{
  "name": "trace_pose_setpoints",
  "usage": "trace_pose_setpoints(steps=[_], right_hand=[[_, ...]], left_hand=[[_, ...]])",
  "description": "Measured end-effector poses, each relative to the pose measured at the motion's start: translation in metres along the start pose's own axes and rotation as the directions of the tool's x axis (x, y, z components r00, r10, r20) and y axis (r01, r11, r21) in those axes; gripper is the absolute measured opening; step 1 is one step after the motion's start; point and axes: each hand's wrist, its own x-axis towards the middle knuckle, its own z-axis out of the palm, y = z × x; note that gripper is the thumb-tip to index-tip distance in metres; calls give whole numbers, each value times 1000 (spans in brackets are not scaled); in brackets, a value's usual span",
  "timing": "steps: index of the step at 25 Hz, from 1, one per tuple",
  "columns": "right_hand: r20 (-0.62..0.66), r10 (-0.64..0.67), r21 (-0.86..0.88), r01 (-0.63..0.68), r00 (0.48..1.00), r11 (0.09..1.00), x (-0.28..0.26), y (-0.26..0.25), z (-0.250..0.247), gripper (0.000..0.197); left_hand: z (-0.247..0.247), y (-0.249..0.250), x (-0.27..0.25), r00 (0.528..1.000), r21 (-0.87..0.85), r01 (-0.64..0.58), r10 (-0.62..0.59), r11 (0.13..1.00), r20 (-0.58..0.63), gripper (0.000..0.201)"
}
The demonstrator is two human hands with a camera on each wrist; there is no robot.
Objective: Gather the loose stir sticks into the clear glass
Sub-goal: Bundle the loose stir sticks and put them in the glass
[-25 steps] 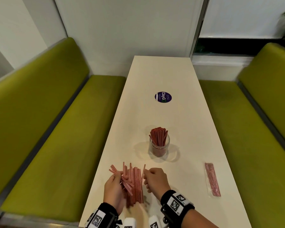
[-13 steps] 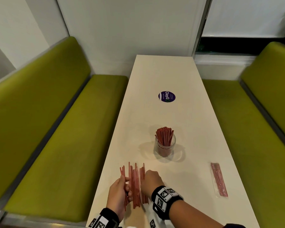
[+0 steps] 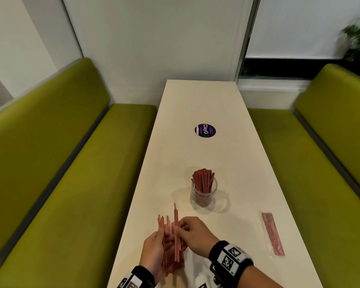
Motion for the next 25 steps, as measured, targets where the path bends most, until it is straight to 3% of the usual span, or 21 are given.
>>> trace_pose_setpoints(steps=[3,7,10,13,14,16,17,18,19,20,22,25], right_hand=[[20,-61,-81,62,998,995,-13,-14,-5,16],[-145,-162,-96,149,976,984,-28,-27,-18,22],[-221,-269,-60,262,937,963,-38,-29,-30,26],[-323,-380,-43,387,867,921,-43,-22,-36,11],[-406,-374,-43,391,834,919,-44,-17,-39,12],[-567,-293,24,371,770,928,-44,-9,-45,38],[-559,-195,160,336,806,928,-44,-10,-49,48],[-454,-64,355,246,889,902,-43,-12,-52,53],[-253,64,558,92,965,825,-43,-15,-55,53],[-25,151,713,-88,988,696,-44,-16,-58,49],[281,180,824,-333,943,458,-46,-12,-65,38],[384,133,845,-406,914,349,-52,1,-76,25]], left_hand=[[26,5,-3,998,-77,41,-37,996,48,46],[53,10,-9,993,-202,83,-64,976,99,53],[67,13,-16,993,-210,26,-1,977,118,43],[75,19,-15,988,-253,-73,105,965,117,31],[78,23,-15,983,-265,-100,137,959,123,29],[83,28,-14,970,-220,-172,204,960,134,28],[86,28,-15,961,-169,-205,231,964,152,30],[89,28,-18,951,-100,-231,246,968,186,33],[93,25,-22,941,-12,-256,252,967,227,36],[96,22,-25,930,79,-285,256,955,264,37],[95,12,-27,895,194,-375,299,907,332,32],[88,11,-26,859,226,-444,340,867,382,28]])
